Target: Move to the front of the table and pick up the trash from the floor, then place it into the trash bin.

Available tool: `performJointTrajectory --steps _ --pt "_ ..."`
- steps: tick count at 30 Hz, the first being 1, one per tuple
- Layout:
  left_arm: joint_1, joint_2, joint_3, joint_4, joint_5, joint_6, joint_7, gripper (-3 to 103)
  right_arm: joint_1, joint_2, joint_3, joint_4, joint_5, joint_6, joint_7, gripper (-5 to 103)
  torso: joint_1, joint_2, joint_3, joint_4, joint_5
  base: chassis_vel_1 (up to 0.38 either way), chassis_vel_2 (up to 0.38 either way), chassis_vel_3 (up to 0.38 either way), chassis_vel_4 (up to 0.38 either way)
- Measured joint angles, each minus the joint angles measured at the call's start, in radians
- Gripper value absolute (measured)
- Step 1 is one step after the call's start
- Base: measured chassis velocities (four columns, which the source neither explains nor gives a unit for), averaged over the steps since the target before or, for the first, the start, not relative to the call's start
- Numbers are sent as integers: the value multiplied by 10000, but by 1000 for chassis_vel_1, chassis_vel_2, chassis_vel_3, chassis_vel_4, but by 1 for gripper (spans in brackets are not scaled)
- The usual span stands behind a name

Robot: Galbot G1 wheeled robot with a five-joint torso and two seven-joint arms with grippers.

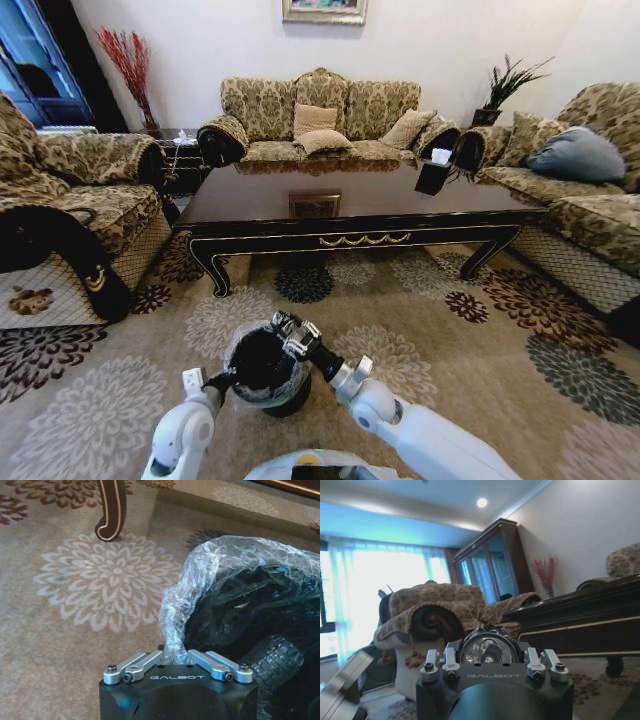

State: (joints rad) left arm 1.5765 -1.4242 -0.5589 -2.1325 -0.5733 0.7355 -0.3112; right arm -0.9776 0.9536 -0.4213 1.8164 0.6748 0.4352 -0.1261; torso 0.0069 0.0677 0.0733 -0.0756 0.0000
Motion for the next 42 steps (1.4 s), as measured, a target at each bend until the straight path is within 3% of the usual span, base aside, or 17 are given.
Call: performJointTrajectory --steps 14,16,19,21,25,30,38,41,42 --pt "173 -120 -45 -541 -259 0 5 2 -440 -91 219 -10 -417 154 -255 50 0 1 0 -1 1 0 0 0 0" --pt "194 -110 -77 -577 -265 0 4 2 -488 -99 255 11 -479 167 -255 54 -1 0 0 0 0 0 0 0 0" --pt "264 -87 -169 -663 -290 0 -4 2 -626 -142 384 45 -633 195 -255 70 0 0 -1 1 0 0 0 0 0" --pt "282 -87 -184 -687 -304 0 -4 2 -664 -159 422 57 -664 200 -255 70 0 0 0 0 0 0 0 0 0" --pt "353 -105 -257 -786 -330 0 -10 2 -801 -227 571 135 -717 208 -254 91 0 0 0 0 0 0 0 0 0" --pt "410 -99 -413 -847 -346 0 -12 2 -917 -219 797 182 -686 146 -199 99 -1 0 0 0 -1 0 0 0 0" --pt "325 317 -1407 -800 -869 0 -38 2 -982 -157 1637 196 -319 -350 455 100 0 0 0 1 -1 0 0 0 0" --pt "122 572 -2189 -833 -1510 1 -240 2 -964 -180 2054 -18 -443 -1467 1703 100 0 0 0 1 -1 0 0 0 0" --pt "122 572 -2189 -833 -1510 1 -240 2 -964 -180 2054 -18 -443 -1467 1703 100 0 0 0 1 -1 0 0 0 0"
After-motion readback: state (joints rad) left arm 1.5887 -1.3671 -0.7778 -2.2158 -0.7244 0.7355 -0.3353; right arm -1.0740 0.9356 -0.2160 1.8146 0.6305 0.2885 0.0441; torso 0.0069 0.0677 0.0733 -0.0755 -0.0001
